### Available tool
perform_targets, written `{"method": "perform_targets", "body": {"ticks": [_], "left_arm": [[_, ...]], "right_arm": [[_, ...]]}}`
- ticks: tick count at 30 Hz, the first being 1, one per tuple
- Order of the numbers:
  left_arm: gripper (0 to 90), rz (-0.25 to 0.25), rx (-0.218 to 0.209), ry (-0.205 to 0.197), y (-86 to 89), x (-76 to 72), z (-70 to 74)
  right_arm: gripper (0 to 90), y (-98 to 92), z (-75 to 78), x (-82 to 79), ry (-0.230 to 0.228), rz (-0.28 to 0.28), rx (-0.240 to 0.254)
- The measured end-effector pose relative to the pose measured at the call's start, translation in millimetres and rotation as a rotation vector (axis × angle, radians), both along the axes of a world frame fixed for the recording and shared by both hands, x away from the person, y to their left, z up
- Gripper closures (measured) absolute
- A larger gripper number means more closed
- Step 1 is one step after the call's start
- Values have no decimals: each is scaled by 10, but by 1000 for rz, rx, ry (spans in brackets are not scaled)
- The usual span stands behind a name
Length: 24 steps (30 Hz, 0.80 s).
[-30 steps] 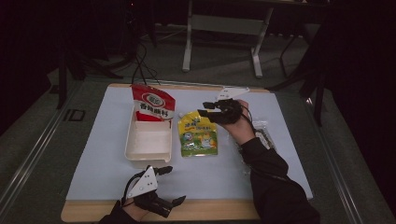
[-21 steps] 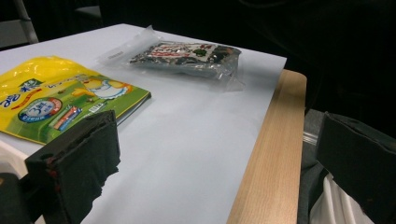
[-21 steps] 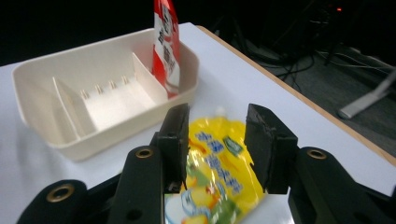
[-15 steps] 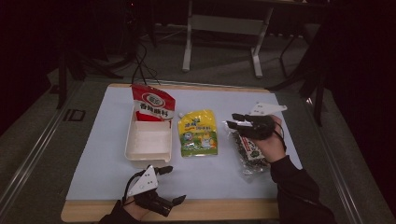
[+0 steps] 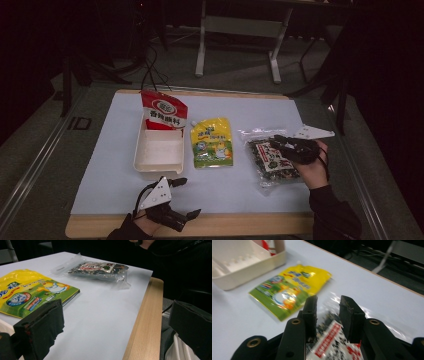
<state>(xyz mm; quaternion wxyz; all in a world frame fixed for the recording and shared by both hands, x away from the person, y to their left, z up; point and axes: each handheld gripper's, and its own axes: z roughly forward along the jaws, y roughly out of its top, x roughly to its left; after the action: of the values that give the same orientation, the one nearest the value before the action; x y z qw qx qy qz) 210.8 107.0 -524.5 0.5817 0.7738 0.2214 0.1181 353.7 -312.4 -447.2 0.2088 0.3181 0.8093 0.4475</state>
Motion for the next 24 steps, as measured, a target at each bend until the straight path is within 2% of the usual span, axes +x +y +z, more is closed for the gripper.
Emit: {"method": "perform_targets", "body": {"ticks": [8,11,20,21,24], "left_arm": [[13,-4,-4,-1,3,-11,4],[13,-2,-5,-1,8,-10,4],[13,-8,-6,-1,-7,-15,4],[13,-8,-4,0,-5,-17,5],[13,-7,-4,-1,-3,-20,6]], "right_arm": [[681,-226,-118,-23,15,-46,22],[692,-294,-142,-50,9,-62,11],[746,-483,-232,-48,35,-104,11],[823,-529,-274,-11,43,-115,-3],[897,-575,-332,44,45,-137,-41]]}}
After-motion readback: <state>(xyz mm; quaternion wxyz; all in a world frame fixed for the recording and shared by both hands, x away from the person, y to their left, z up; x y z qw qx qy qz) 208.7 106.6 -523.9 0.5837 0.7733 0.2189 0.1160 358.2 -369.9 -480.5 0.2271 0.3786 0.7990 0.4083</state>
